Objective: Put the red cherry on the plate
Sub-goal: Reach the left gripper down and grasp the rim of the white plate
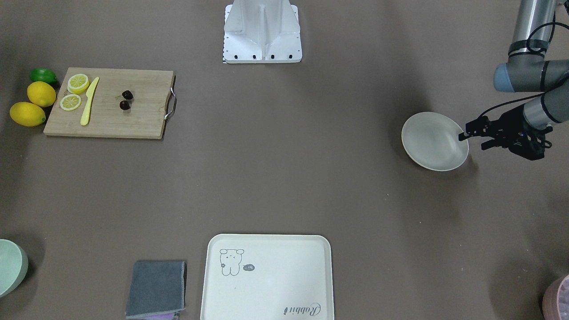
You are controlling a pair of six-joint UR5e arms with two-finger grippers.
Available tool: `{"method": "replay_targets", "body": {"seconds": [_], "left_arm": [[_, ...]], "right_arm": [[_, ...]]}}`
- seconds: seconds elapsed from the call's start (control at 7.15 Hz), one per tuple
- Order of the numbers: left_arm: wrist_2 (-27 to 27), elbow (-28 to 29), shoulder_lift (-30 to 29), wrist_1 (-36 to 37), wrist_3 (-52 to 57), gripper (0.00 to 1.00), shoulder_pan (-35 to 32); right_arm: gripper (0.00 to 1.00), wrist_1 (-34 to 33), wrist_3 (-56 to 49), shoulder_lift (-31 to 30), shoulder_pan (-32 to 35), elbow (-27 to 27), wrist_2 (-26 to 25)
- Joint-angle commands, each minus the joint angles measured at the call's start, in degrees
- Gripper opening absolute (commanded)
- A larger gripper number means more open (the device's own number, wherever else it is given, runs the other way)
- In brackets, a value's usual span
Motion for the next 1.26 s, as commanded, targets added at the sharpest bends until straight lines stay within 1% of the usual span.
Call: {"method": "replay_targets", "body": {"seconds": [0.0,0.28,0.42,0.56,0.7,0.84,0.98,1.12], "left_arm": [[2.3,0.1,0.0,-3.8,-4.1,0.88,2.6],[2.2,0.0,0.0,-5.3,-6.1,0.69,2.6],[2.2,0.0,0.4,-5.8,-6.2,0.62,2.6],[2.1,-0.1,0.6,-6.0,-6.2,0.51,2.6],[2.2,0.2,1.3,-8.0,-6.5,0.34,2.7],[2.2,0.1,1.7,-9.3,-7.1,0.1,2.7],[2.3,0.2,1.9,-10.2,-7.3,0.0,2.7],[2.3,0.1,1.9,-10.3,-9.0,0.0,2.7]], "right_arm": [[1.0,0.0,0.0,-0.5,0.0,0.4,0.0],[1.0,0.0,0.0,-0.9,0.0,0.8,-0.1],[1.0,0.0,0.0,-1.3,0.1,1.1,-0.1],[1.0,0.0,0.0,-1.5,0.1,1.4,0.0],[1.0,0.0,0.0,-2.4,0.2,2.4,0.0],[1.0,0.0,0.0,-2.6,0.2,2.5,0.0],[1.0,-0.1,0.0,-2.7,0.4,2.7,0.0],[1.0,-0.2,0.0,-2.8,0.4,2.9,0.0]]}}
